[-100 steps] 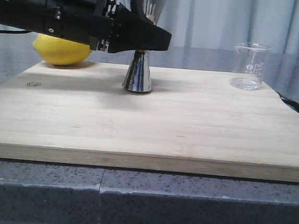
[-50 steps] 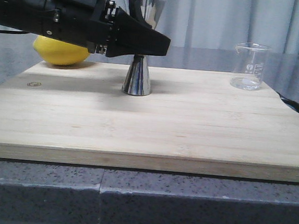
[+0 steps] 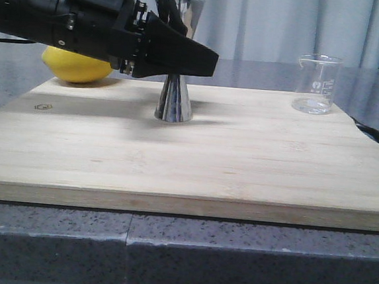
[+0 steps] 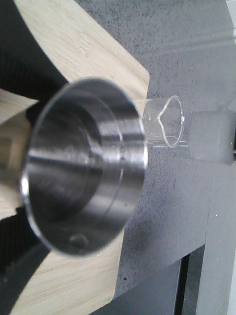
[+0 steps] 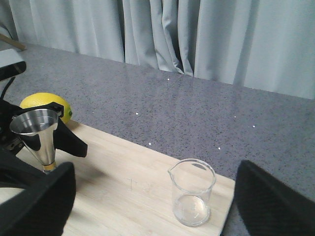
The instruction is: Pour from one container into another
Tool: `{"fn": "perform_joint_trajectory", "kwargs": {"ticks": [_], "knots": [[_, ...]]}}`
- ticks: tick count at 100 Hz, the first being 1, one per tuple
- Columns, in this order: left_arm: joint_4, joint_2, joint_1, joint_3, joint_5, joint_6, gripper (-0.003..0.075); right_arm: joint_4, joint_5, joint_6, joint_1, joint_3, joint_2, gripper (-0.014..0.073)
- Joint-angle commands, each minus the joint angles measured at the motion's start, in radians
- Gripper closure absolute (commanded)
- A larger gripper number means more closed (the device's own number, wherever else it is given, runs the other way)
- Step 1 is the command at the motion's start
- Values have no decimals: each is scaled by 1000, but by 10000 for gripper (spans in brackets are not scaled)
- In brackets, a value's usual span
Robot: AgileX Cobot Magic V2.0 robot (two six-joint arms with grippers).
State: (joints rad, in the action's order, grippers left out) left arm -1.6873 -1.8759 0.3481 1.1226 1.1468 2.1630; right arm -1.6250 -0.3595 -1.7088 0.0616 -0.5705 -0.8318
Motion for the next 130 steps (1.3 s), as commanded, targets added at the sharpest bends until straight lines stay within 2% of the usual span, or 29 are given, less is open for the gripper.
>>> {"fn": "perform_joint_trajectory", "kwargs": {"ticks": [1,20,58,75,88,108,130], "knots": [[-56,38,11,28,57,-14,222,-12,-10,-2,-4,-26,9,-3],[-8,65,11,28,4,-79,193,-12,-10,-2,-4,-26,9,-3],[249,245,11,28,-262,-302,178,-12,-10,-2,-4,-26,9,-3],[378,320,11,28,-301,-433,159,-12,-10,-2,-4,-26,9,-3],[502,368,11,28,-327,-584,159,-12,-10,-2,-4,-26,9,-2],[771,461,11,28,-365,-834,160,-12,-10,-2,-4,-26,9,-2],[1098,608,11,28,-399,-1216,160,-31,-10,-1,-4,-26,9,-2]]}}
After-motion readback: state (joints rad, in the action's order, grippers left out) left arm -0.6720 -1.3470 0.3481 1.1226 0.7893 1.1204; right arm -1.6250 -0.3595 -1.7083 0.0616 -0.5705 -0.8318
